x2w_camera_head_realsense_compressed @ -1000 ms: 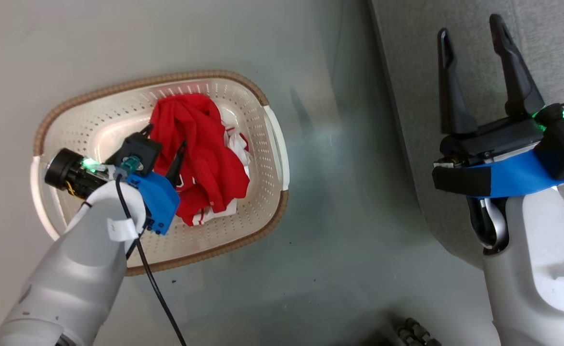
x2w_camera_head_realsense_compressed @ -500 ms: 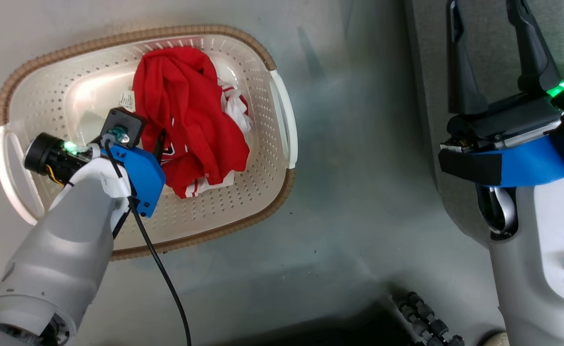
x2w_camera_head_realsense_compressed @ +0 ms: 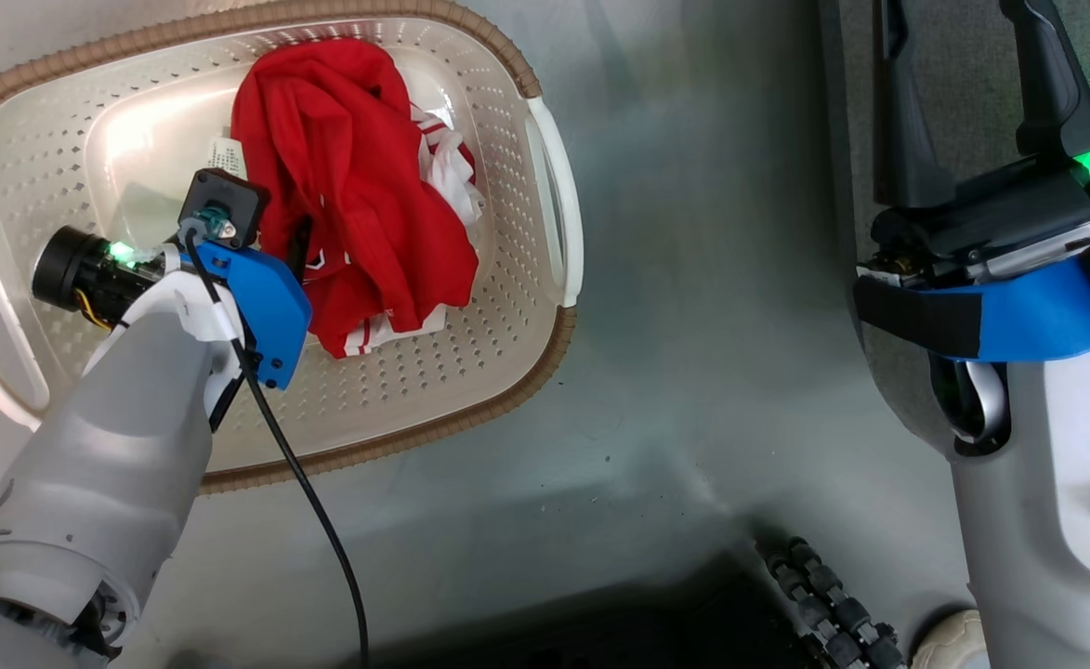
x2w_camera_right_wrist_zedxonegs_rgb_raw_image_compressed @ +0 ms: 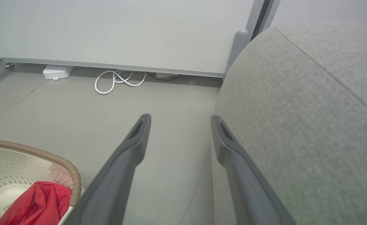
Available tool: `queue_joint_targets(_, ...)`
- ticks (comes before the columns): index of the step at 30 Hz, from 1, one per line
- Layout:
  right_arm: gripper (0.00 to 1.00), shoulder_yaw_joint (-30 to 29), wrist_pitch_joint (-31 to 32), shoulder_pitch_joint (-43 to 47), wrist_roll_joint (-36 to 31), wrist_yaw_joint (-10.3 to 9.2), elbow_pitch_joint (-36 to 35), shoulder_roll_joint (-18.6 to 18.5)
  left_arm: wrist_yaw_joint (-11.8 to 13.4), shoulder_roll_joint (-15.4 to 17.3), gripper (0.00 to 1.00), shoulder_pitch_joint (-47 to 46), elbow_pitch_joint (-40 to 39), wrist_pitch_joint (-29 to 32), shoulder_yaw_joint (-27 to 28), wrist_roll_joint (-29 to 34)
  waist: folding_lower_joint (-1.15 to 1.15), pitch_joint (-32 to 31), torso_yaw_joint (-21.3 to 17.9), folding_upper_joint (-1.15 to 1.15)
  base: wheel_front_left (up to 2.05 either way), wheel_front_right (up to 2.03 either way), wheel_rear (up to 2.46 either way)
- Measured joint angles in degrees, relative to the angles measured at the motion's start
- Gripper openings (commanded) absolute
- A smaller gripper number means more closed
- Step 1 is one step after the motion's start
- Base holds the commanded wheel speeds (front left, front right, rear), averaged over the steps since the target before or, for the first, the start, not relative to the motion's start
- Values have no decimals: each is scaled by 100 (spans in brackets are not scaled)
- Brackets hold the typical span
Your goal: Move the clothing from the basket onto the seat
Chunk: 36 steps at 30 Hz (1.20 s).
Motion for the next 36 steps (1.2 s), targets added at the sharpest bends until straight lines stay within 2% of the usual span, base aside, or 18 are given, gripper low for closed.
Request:
queue_joint_targets(2, 100, -2, -1, 0, 0, 0, -16, 0, 1, -5, 100, -37, 26, 32, -66, -66, 0, 32, -14, 0, 0, 0, 0)
queue_joint_targets(3, 100, -4, -1, 0, 0, 0, -20, 1, 1, -9, 81, -54, 32, 74, -105, -98, 0, 43, -20, 0, 0, 0, 0)
queue_joint_targets(4, 100, -7, -1, -1, 0, 0, -21, 3, 1, -12, 31, -63, 35, 108, -148, -113, 0, 49, -24, 0, 0, 0, 0)
queue_joint_targets(5, 100, -8, -1, -1, 0, 0, -21, 3, 1, -13, 0, -71, 36, 122, -202, -133, 0, 53, -25, 0, 0, 0, 0)
queue_joint_targets(18, 100, -57, 0, 4, 2, 1, 66, 26, 0, -67, 0, -109, -102, 122, -643, -545, 0, -58, 48, 0, 0, 0, 0)
queue_joint_targets(31, 100, -188, 8, 93, 8, 0, 220, -127, 1, -360, 0, -20, -751, -534, -1511, -891, 0, -513, 412, 0, 0, 0, 0)
queue_joint_targets(36, 100, -213, 8, 144, 9, 0, 297, -199, 1, -452, 0, 56, -993, -691, -1680, -1054, 0, -800, 568, 0, 0, 0, 0)
